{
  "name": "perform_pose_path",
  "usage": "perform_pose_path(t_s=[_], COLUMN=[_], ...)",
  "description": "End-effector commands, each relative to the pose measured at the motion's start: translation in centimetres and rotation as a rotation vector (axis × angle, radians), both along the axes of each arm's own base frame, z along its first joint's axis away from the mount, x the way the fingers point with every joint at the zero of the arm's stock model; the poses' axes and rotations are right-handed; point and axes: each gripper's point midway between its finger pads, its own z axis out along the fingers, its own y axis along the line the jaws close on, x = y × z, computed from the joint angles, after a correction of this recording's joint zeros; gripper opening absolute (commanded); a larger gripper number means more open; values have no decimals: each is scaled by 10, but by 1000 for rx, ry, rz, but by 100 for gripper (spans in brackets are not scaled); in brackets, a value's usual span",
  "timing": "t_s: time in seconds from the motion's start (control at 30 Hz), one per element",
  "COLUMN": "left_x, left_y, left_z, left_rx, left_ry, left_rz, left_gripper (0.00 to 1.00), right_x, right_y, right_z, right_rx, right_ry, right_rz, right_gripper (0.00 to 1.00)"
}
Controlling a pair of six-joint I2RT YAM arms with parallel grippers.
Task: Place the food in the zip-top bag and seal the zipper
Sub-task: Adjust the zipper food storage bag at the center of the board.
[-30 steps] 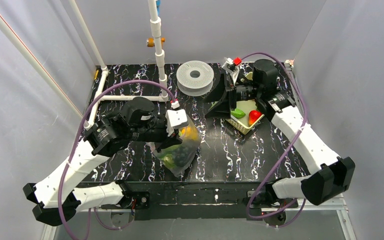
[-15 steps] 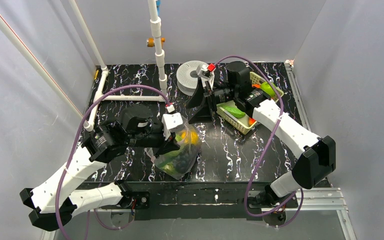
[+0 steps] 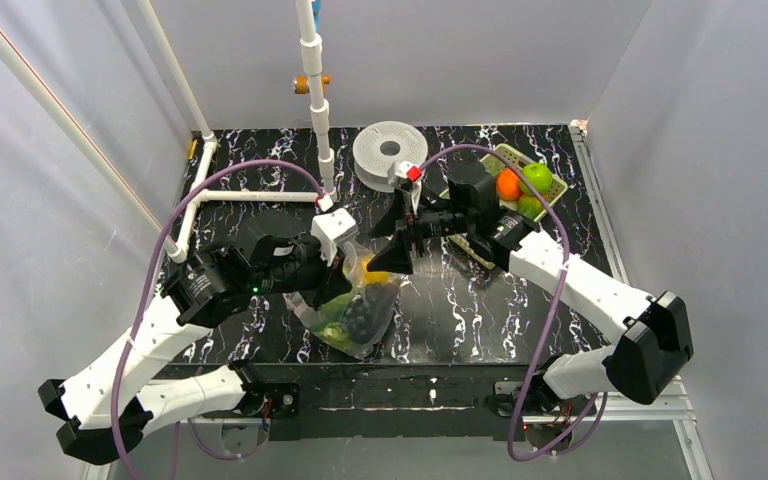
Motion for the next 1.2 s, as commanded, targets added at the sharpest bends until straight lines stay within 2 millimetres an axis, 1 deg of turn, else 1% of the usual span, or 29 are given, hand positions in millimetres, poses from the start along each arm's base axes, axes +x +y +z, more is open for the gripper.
perform_pose_path(t_s=[0.0,0.07,0.1,0.17,0.2,0.27,0.37,0.43,0.47,0.53,0.57,0.63,0.67,0.7,0.73,0.8,0.83,0.93,1.03,1.1,1.17], left_x=[-26,-30,-27,-19,-15,-8,3,6,8,5,1,-11,-15,-19,-22,-24,-27,-33,-34,-35,-35], left_y=[-9,-10,-11,-17,-24,-42,-69,-81,-86,-91,-90,-83,-79,-73,-64,-49,-42,-28,-18,-16,-15], left_z=[21,36,48,64,72,83,92,95,97,97,94,79,59,53,34,13,7,-2,-5,-3,0], left_rx=[-125,-160,-163,-144,-129,-97,-59,-35,-36,-61,-74,-72,-42,-33,8,67,82,78,60,54,48], left_ry=[-4,-46,-83,-142,-152,-144,-92,-65,-56,-55,-45,0,50,61,97,126,137,120,65,49,40], left_rz=[-138,-182,-193,-234,-266,-344,-477,-546,-563,-593,-606,-626,-621,-612,-585,-526,-506,-452,-414,-409,-411], left_gripper=[0,0,0,0,0,0,0,0,0,0,0,0,0,0,0,0,0,0,0,0,0], right_x=[21,24,26,32,37,47,57,61,60,54,49,38,31,28,25,25,26,33,39,38,30], right_y=[-3,-7,-11,-22,-30,-46,-72,-92,-104,-120,-124,-128,-127,-126,-125,-121,-119,-111,-100,-93,-83], right_z=[22,26,32,45,49,63,64,63,66,62,59,50,41,36,29,27,24,16,16,13,14], right_rx=[48,21,21,43,52,85,56,54,65,76,79,83,85,95,96,112,104,75,60,48,71], right_ry=[-122,-133,-133,-136,-128,-147,-144,-141,-145,-149,-154,-159,-156,-160,-143,-139,-126,-61,-16,-9,2], right_rz=[-112,-131,-152,-221,-272,-379,-517,-612,-655,-690,-689,-665,-640,-622,-610,-592,-586,-574,-539,-485,-372], right_gripper=[91,89,90,92,94,96,97,98,98,98,98,99,98,98,98,98,98,99,98,98,98])
